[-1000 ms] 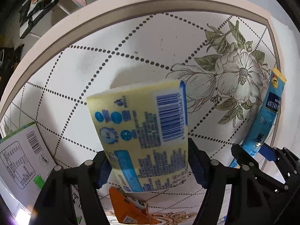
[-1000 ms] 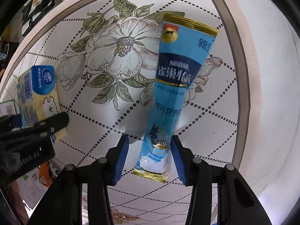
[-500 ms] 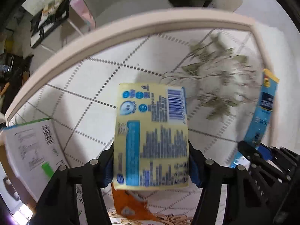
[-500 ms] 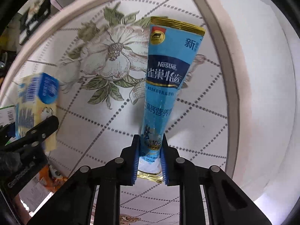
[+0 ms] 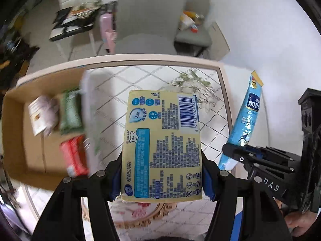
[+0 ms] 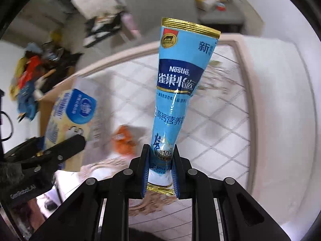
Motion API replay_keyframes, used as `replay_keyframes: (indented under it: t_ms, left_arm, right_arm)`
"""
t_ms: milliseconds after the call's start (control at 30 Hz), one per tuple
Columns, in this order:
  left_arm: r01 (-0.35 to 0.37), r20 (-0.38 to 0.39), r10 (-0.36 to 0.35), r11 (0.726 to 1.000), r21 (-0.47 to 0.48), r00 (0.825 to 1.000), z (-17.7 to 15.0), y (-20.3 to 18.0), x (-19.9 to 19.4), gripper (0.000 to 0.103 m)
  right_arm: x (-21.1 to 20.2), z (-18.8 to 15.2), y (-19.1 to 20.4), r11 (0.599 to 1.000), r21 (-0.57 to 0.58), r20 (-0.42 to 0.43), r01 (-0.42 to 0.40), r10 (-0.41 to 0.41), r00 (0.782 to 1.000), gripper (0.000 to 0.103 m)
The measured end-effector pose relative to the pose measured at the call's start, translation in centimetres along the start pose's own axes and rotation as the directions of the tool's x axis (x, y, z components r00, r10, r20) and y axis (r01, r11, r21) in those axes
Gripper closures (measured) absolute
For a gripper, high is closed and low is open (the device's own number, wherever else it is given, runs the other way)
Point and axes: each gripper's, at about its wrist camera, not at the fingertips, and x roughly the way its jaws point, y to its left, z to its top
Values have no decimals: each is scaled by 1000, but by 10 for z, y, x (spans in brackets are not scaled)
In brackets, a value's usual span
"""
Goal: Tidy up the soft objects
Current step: 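Carry the carton and blue tube into the box and release both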
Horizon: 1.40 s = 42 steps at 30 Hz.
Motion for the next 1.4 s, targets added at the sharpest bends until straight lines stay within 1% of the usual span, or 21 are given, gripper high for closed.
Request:
replay_keyframes:
  t_ms: [100,167,233,333,400,467,567,633,667,733,867,1000,1067,1100,1167,1200,1233,1267,1300,1333,1400]
  left_arm:
    - [-8,27,10,998,-61,1000,-12,43,-37,43]
    - [-31,49,36,994,-101,998,-24,74,-58,43]
    - [-50,66,60,989,-142,996,-32,106,-73,43]
    - [-61,61,76,975,-215,995,-40,161,-83,43]
    - [-77,44,92,961,-264,995,-40,197,-84,43]
    - [-80,24,92,949,-306,995,-37,232,-79,43]
    - [-101,-30,96,927,-362,995,-25,289,-62,43]
    - [-123,-64,107,921,-369,992,-17,312,-52,43]
    - [-146,-87,122,917,-370,989,-9,327,-43,43]
    - [-180,-121,146,921,-345,982,3,343,-27,43]
    - [-230,-191,179,927,-295,965,25,359,2,42]
    - [-299,-268,238,930,-212,933,41,369,32,42]
    - [-337,-289,273,920,-200,917,47,374,41,42]
    - [-348,-292,282,915,-206,914,49,376,42,42]
    - [-339,-291,271,915,-217,918,52,379,43,41]
    - [-331,-291,261,916,-225,920,53,381,43,41]
    - [-320,-289,248,918,-234,925,53,382,41,40]
    - [-316,-284,246,919,-236,927,53,382,39,40]
    - [-319,-275,252,919,-234,928,53,382,36,40]
    - [-317,-267,254,919,-232,930,53,382,34,37]
    - [-308,-262,246,924,-228,933,52,380,29,36]
  right_arm:
    - [-2,-4,51,995,-82,-5,-55,54,999,82]
    - [1,-8,96,987,-143,-6,-74,74,997,82]
    - [12,-9,135,979,-180,-27,-97,93,995,82]
    - [28,-8,195,967,-218,-80,-129,114,990,82]
    - [44,-3,230,963,-241,-107,-117,93,990,82]
    - [66,4,266,959,-268,-129,-92,59,990,82]
    - [97,17,300,961,-273,-159,-54,11,987,82]
    - [122,23,317,963,-269,-182,-28,-22,983,82]
    - [132,27,319,964,-263,-193,-22,-30,981,82]
    - [159,34,326,967,-254,-231,-3,-57,971,82]
    - [203,41,329,969,-241,-278,53,-121,953,82]
    - [234,39,326,975,-214,-322,66,-134,937,82]
    - [247,39,324,978,-196,-341,69,-134,930,82]
    - [252,39,324,979,-190,-360,68,-134,923,82]
    - [270,44,319,982,-175,-392,69,-134,910,79]
    - [272,43,318,981,-181,-393,71,-138,909,74]
    - [273,44,318,980,-183,-389,76,-144,910,61]
    - [273,45,317,979,-182,-383,88,-153,911,54]
    - [273,45,317,980,-180,-379,88,-152,913,43]
    - [270,41,317,981,-175,-376,85,-147,915,38]
    - [265,42,315,986,-147,-369,74,-124,921,36]
